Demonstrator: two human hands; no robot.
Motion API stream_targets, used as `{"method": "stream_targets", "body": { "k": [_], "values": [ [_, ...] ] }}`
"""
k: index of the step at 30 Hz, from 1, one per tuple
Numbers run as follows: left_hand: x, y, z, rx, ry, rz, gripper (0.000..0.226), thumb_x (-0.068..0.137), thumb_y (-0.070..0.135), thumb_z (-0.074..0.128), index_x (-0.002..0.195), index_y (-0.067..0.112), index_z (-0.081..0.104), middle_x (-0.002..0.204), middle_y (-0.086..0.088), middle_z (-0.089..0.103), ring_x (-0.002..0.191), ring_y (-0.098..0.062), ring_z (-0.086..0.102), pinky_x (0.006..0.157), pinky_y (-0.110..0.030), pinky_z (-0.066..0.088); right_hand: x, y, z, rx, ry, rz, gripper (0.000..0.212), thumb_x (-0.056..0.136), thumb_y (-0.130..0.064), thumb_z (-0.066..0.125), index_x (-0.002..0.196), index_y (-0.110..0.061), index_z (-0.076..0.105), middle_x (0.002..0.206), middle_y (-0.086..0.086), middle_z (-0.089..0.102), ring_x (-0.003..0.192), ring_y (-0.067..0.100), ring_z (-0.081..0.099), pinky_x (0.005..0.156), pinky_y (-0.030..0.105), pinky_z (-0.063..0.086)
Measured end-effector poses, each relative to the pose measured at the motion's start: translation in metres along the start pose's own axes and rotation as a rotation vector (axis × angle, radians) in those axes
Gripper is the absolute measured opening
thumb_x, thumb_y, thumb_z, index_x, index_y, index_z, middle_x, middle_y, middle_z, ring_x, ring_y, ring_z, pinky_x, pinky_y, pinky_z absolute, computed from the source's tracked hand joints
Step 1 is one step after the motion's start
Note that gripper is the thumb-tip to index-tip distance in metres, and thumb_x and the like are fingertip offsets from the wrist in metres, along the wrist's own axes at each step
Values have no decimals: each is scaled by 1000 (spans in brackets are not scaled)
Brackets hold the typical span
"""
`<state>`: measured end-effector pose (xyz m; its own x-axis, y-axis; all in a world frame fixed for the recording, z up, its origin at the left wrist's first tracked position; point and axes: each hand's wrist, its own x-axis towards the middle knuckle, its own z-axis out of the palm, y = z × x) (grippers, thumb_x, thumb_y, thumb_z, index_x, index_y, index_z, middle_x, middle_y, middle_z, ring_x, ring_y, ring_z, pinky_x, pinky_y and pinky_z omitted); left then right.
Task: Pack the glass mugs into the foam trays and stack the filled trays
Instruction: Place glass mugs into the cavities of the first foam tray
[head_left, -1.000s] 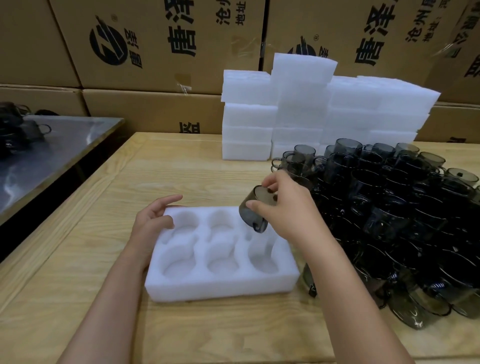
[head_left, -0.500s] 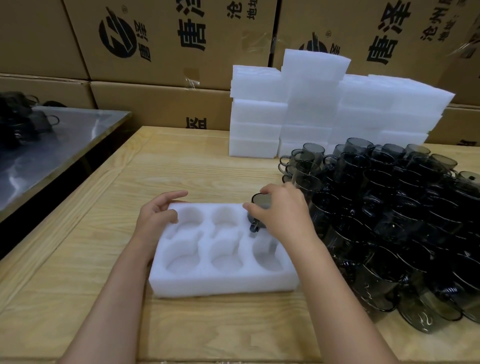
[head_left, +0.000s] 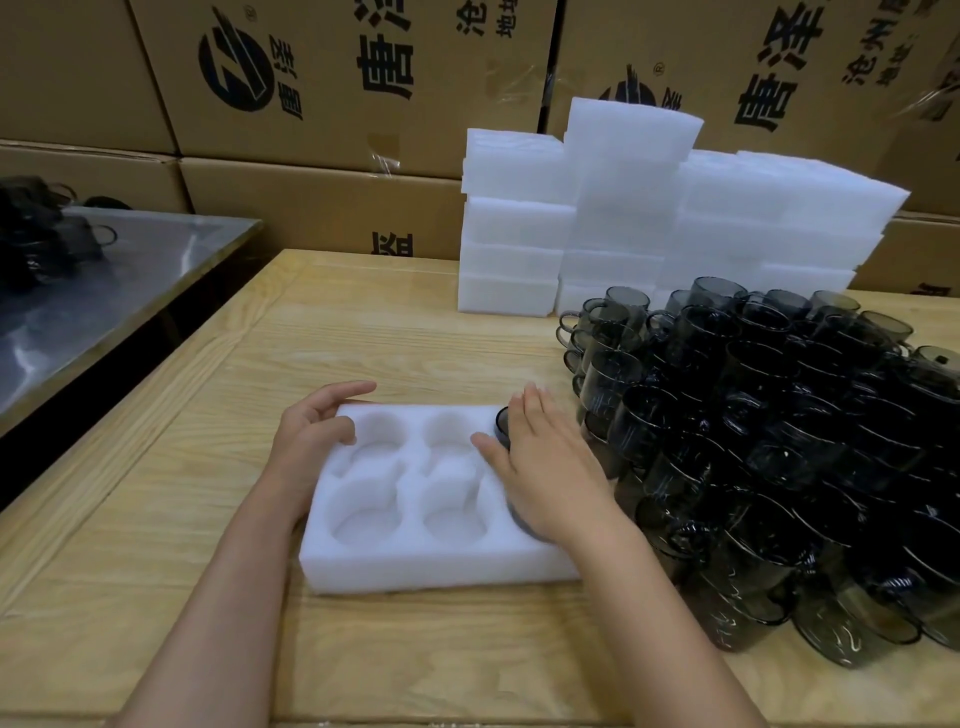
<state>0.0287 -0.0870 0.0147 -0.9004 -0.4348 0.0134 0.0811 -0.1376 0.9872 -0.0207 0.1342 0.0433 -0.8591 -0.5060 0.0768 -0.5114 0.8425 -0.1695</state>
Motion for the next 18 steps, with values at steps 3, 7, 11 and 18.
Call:
{"method": "stream_targets", "body": {
  "k": [3, 7, 11, 18],
  "values": [
    [-1, 1, 1, 1, 2, 0, 57, 49, 2, 47, 99, 16, 70, 77, 0, 71, 63, -14, 67, 51, -21, 53, -3, 0, 1, 2, -117, 10, 84, 91, -64, 9, 148, -6, -9, 156, 8, -18, 142, 16, -22, 111, 31, -18],
    [-1, 2, 3, -8, 3, -3, 58, 49, 2, 47, 101, 15, 69, 79, -2, 69, 61, -14, 66, 50, -21, 52, -3, -1, 0, -9, -127, 16, 84, 91, -64, 10, 148, -5, -10, 156, 9, -19, 142, 17, -22, 109, 30, -20],
    [-2, 3, 5, -2, 5, -6, 58, 49, 2, 46, 101, 14, 68, 83, -6, 65, 60, -13, 65, 51, -19, 52, -9, -6, -5, 35, -94, 25, 79, 95, -59, 16, 149, -6, -7, 157, 10, -13, 144, 18, -18, 112, 31, -15],
    [0, 3, 4, -1, 21, -25, 58, 48, 2, 46, 101, 15, 68, 86, -10, 63, 70, -22, 62, 60, -26, 51, -30, -7, -42, -95, 504, 124, 25, 91, -25, 55, 108, -8, 59, 110, 13, 59, 102, 33, 49, 81, 39, 39]
  ]
}}
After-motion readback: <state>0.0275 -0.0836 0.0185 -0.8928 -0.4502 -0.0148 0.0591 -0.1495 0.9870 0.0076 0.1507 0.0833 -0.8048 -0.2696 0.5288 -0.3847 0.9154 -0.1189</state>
